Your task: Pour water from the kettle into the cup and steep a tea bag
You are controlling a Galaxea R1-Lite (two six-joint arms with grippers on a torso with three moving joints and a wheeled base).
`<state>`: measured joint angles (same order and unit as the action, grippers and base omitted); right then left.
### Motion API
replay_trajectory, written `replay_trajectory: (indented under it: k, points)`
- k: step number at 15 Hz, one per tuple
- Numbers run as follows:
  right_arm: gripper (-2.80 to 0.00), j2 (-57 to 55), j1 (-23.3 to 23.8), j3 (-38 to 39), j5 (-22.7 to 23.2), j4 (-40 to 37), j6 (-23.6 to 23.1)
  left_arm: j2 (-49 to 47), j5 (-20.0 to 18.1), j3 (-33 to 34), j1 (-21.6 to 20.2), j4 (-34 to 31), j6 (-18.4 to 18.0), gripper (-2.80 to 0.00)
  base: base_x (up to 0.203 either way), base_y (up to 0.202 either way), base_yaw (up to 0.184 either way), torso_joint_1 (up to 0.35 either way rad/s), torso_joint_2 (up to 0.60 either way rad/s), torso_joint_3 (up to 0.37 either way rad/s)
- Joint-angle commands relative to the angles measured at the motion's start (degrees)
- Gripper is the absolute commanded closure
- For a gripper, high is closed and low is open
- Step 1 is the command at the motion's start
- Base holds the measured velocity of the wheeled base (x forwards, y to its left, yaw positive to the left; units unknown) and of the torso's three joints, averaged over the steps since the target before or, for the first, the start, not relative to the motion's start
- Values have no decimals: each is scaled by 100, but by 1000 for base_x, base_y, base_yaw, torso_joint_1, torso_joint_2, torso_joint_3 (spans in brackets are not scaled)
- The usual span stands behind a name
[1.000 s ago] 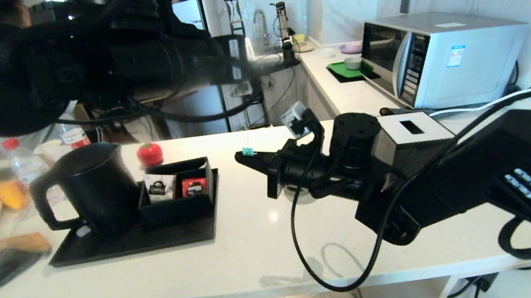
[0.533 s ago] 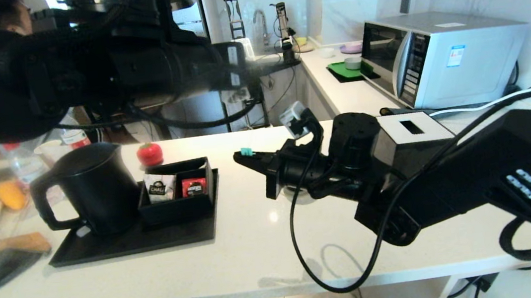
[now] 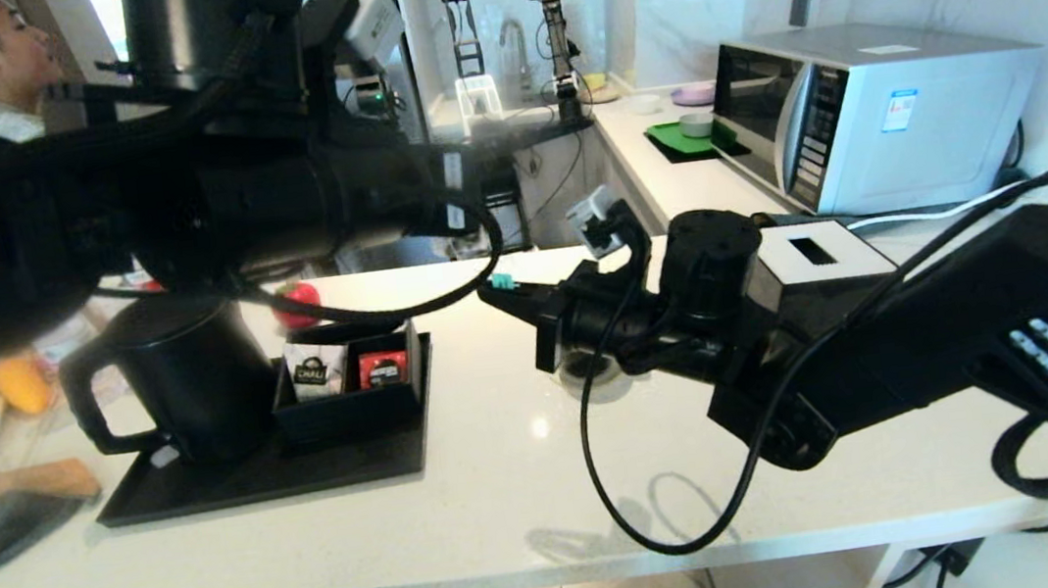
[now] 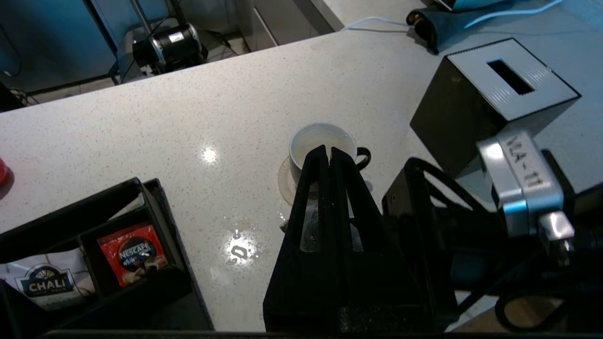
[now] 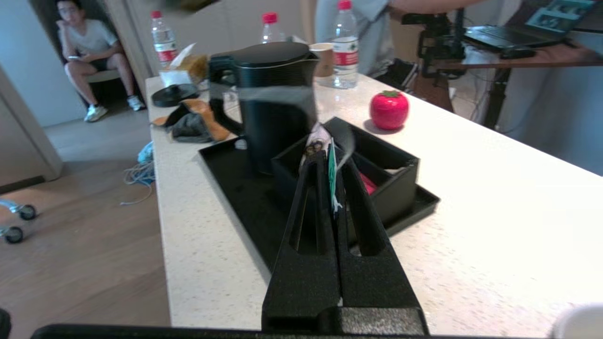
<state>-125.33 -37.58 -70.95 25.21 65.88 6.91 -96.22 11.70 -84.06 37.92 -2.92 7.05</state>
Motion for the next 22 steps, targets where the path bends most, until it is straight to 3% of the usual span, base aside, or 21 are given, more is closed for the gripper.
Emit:
replay_trajectory:
  k: [1,6,9,22]
  points:
    - [0,60,100,-15,10,39,4,184,7,269,44,2,42,0,0,0,0,0,0,0]
    - [0,167,304,-33,10,14,13,297,280,723,284,2,375,0,0,0,0,0,0,0]
    - [0,266,369,-178,10,-58,13,179,288,724,277,2,385,0,0,0,0,0,0,0]
    - [0,413,515,-508,1,-348,13,-529,315,724,110,1363,579,0,0,0,0,0,0,0]
